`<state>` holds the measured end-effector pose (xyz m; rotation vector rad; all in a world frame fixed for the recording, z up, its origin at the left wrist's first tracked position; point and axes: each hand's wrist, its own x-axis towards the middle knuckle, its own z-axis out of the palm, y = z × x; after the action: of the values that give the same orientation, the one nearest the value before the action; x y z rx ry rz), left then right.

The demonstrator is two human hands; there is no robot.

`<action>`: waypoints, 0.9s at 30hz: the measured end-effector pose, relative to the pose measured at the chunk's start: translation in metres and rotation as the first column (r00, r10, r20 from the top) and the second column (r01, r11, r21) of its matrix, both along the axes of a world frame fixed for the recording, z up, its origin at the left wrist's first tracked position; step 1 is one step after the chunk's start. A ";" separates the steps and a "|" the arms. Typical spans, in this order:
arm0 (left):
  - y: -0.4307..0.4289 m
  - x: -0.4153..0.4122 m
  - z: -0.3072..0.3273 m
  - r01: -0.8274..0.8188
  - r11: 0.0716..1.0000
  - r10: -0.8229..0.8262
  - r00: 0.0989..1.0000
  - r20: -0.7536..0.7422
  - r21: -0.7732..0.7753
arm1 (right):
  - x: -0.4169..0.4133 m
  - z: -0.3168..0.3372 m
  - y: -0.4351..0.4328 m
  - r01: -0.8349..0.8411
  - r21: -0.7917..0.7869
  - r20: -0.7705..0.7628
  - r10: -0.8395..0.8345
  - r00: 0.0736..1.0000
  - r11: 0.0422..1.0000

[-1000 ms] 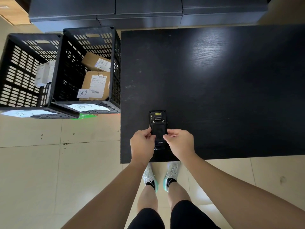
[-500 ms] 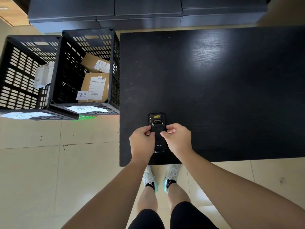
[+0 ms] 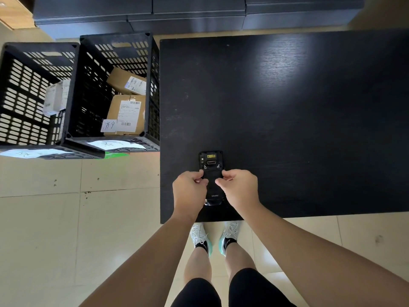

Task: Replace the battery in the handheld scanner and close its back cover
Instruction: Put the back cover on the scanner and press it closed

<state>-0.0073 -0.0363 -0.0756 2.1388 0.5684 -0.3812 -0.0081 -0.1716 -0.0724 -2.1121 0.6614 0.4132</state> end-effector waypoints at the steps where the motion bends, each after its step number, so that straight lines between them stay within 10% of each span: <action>1: 0.000 0.000 -0.001 0.002 1.000 -0.002 1.000 -0.001 0.000 | 0.000 0.000 0.000 -0.002 0.002 0.004 0.002 1.000 1.000; 17: 0.016 0.013 0.007 0.278 0.946 -0.306 0.937 0.167 0.169 | -0.018 -0.002 0.005 -0.227 -0.102 0.120 0.238 0.964 0.969; 27: 0.040 0.089 0.025 0.891 0.308 -0.945 0.327 0.000 0.334 | -0.010 -0.003 0.002 -0.308 -0.157 0.081 0.323 0.943 0.938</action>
<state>0.0820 0.0035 -0.0510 2.5497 -0.9378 -0.7260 -0.0186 -0.1695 -0.0756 -2.3679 0.2944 0.4364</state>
